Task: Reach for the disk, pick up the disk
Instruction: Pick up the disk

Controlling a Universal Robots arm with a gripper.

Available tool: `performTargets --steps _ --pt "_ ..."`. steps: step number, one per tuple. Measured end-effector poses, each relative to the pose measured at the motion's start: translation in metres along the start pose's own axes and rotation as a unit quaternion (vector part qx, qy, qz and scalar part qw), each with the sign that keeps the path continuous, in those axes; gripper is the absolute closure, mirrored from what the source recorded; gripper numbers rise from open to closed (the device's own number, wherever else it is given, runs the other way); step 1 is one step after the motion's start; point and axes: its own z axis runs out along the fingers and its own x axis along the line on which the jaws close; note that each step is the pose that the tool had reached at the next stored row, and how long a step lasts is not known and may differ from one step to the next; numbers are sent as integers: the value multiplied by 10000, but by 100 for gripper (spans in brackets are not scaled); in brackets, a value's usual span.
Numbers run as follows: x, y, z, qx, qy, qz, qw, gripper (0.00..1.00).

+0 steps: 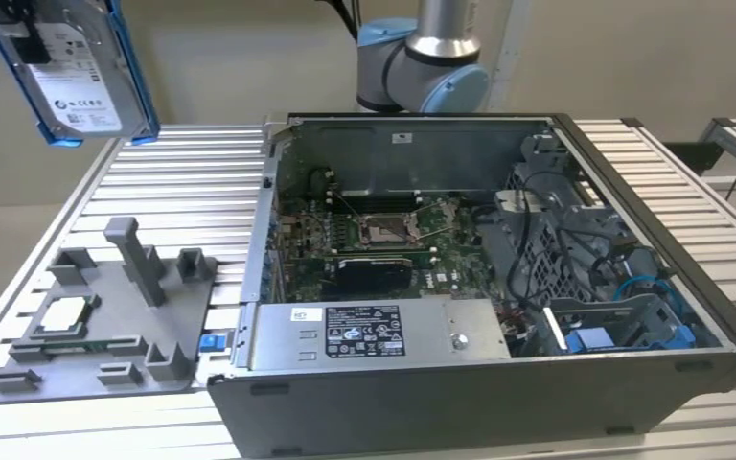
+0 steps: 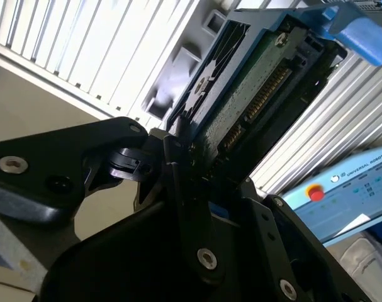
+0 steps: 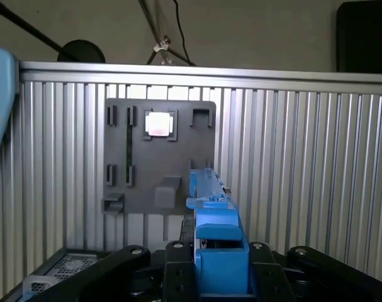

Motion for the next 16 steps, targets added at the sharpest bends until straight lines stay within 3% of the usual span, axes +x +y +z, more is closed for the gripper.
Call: performTargets --steps 16 --pt "5 -226 -1 -1 0 0 10000 100"
